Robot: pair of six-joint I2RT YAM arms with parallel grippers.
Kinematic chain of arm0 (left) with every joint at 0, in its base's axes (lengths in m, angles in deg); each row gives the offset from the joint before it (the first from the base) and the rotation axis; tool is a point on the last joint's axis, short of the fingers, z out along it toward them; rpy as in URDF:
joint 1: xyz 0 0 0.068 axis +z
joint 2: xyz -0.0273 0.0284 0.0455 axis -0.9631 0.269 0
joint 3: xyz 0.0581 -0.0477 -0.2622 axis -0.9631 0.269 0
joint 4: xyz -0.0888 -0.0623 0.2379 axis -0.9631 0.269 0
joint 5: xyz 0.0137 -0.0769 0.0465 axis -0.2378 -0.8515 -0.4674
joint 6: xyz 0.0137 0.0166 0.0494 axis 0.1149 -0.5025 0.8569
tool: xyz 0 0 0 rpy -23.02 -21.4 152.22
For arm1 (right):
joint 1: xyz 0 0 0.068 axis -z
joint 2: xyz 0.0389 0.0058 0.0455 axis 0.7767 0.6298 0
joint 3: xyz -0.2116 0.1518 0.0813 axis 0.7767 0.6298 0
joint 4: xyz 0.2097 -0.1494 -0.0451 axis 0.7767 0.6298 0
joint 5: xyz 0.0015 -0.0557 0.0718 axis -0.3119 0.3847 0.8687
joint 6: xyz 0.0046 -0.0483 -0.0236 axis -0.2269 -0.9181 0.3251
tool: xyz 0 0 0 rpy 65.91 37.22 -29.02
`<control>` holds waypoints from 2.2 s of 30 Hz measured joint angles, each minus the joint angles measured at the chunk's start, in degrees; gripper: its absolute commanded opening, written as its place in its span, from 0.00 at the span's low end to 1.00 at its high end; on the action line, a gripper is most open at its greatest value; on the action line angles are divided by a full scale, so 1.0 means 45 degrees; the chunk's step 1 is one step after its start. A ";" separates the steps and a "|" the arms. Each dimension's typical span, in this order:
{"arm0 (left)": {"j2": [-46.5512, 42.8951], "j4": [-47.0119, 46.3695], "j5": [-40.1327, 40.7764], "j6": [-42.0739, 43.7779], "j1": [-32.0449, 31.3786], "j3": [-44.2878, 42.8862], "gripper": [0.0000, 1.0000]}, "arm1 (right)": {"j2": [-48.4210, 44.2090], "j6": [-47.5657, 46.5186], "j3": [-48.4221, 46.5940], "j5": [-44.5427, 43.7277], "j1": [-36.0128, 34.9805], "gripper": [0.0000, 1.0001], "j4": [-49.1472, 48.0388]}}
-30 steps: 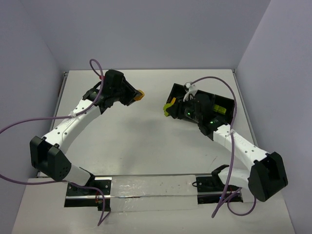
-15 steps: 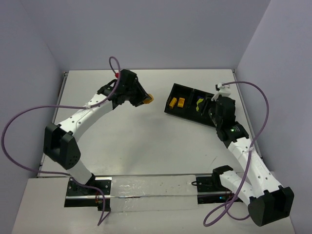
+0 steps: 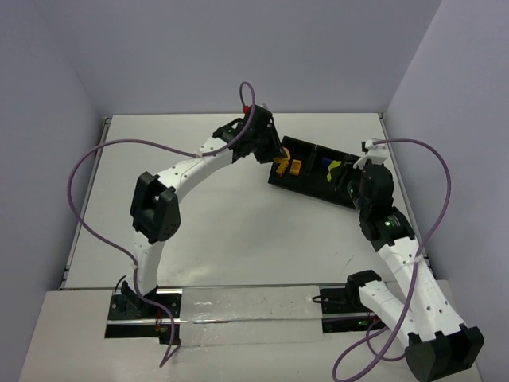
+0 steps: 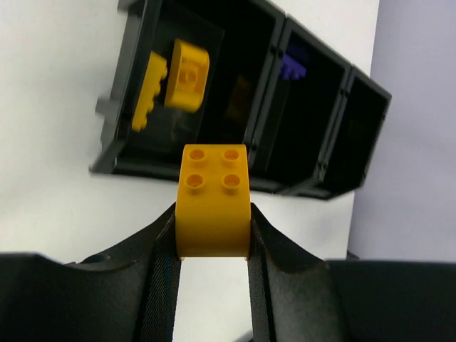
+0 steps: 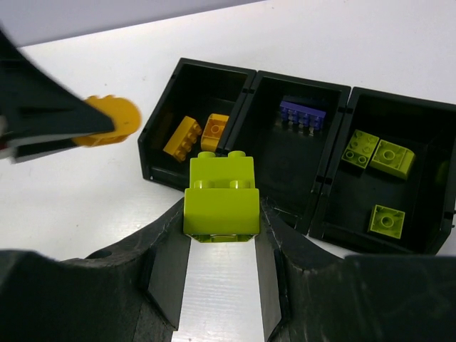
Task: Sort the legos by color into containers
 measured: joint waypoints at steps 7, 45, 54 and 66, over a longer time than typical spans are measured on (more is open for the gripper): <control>0.2389 -0.0275 0.0640 0.0540 0.0039 -0.2297 0.03 | -0.0578 0.0014 0.0083 0.0302 0.0005 0.00 0.0294; -0.6352 -0.4521 -0.6495 0.3923 0.2804 0.6876 0.77 | 0.1529 -0.0336 -0.0607 0.9818 0.0043 0.00 0.0003; -0.8117 -0.5019 -0.9055 0.5069 0.2424 0.8524 0.78 | 0.2087 0.0054 -0.0668 1.2668 0.0039 0.00 -0.1284; -0.8511 -0.5582 -1.0925 0.5396 0.2418 0.9003 0.87 | 0.2240 -0.0094 -0.1171 1.3909 0.0039 0.00 -0.1283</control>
